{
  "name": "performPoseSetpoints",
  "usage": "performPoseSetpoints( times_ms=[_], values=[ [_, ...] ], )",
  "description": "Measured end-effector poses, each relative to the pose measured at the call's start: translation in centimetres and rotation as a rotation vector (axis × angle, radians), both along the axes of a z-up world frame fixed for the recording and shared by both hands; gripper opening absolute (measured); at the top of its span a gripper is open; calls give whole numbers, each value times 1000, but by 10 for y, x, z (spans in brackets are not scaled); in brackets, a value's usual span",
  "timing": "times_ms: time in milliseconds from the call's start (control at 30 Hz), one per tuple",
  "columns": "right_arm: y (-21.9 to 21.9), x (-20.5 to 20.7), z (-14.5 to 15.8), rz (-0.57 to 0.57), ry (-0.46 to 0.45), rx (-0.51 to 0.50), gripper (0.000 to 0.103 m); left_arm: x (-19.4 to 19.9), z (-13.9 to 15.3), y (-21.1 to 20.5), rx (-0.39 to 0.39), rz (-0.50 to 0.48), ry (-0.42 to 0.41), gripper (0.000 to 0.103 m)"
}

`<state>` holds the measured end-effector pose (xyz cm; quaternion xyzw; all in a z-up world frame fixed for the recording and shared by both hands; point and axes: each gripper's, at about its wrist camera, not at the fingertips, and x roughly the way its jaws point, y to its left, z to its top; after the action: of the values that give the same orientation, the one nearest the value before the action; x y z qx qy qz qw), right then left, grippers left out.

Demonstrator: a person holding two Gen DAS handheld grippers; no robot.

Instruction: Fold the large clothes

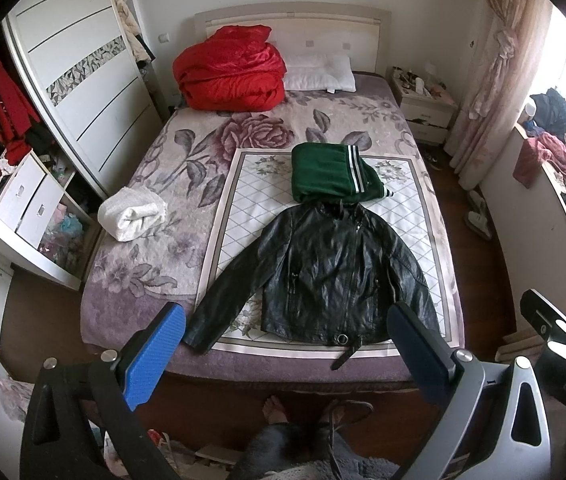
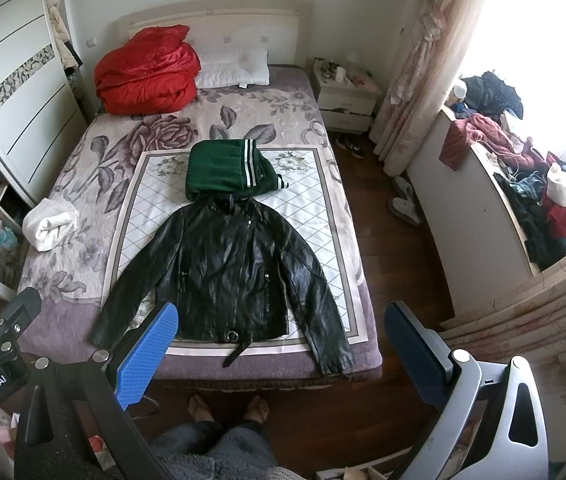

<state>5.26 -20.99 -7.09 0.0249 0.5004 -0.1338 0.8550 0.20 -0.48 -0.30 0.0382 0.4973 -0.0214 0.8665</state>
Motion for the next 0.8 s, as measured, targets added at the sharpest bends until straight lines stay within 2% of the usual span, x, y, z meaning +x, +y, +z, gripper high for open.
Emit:
performPoseSetpoints(
  times_ms=[167, 300, 800],
  values=[
    [1, -1, -1, -1, -3, -2, 103, 2, 0, -2, -3, -1, 0, 103],
    [-2, 10, 10, -1, -5, -2, 103, 7, 0, -6, -3, 0, -2, 103],
    [-1, 9, 10, -1, -7, -3, 103, 8, 0, -8, -6, 0, -4, 103]
  ],
)
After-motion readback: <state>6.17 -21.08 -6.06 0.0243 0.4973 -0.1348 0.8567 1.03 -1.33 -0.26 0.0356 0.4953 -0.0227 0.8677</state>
